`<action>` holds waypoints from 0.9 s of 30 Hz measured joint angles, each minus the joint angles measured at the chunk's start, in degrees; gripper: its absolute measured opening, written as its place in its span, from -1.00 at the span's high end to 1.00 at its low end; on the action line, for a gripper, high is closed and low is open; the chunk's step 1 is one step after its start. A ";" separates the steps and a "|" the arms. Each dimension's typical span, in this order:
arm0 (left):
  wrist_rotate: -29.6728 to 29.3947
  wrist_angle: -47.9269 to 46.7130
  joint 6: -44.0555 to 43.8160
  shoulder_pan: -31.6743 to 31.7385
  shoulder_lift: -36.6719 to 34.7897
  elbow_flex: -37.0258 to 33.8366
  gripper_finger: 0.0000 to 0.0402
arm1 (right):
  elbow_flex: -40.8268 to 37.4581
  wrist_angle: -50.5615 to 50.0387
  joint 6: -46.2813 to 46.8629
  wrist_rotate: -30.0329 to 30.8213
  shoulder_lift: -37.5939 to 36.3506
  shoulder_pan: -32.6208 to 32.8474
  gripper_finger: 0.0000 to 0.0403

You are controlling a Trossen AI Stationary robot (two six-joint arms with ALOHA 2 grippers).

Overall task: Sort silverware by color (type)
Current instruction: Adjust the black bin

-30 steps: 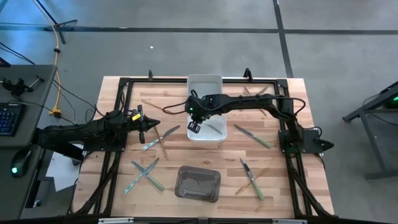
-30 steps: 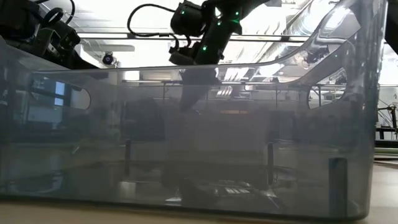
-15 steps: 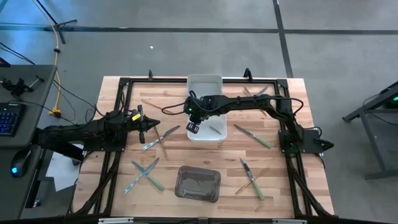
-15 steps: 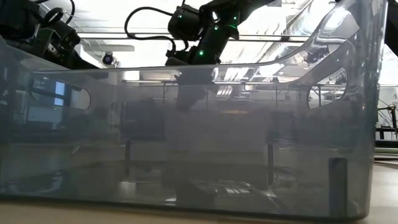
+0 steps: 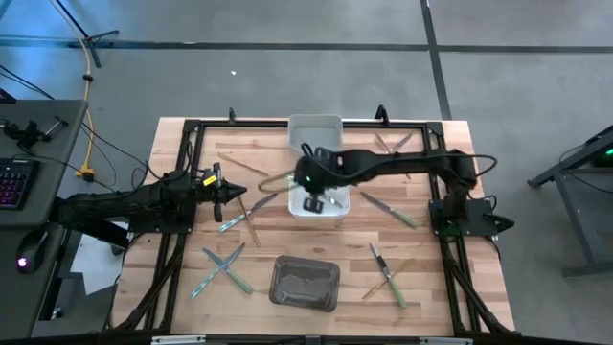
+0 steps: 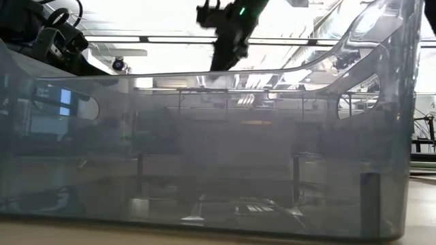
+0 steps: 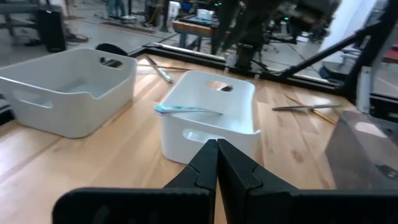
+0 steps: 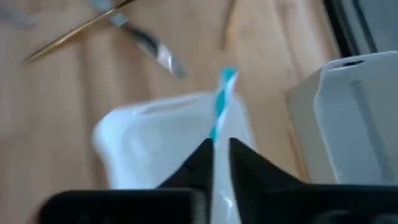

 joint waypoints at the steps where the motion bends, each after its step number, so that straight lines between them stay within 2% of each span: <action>1: 0.73 0.10 -0.03 0.00 0.30 0.00 1.00 | 0.00 -1.53 0.35 0.66 -0.63 1.27 0.96; 6: 1.91 0.29 0.03 -0.02 2.59 0.00 1.00 | -0.02 -7.50 7.36 5.63 -2.04 8.72 0.95; 17: 1.89 0.69 0.64 -0.02 6.43 0.00 1.00 | -0.02 -3.66 25.37 9.96 0.15 28.67 1.00; 21: 1.89 1.03 0.58 0.00 6.58 0.00 1.00 | -0.02 -0.29 27.30 8.18 5.09 31.18 1.00; 27: 1.96 0.69 -1.94 0.00 6.60 0.00 1.00 | -0.05 -0.69 29.20 4.48 11.23 29.74 1.00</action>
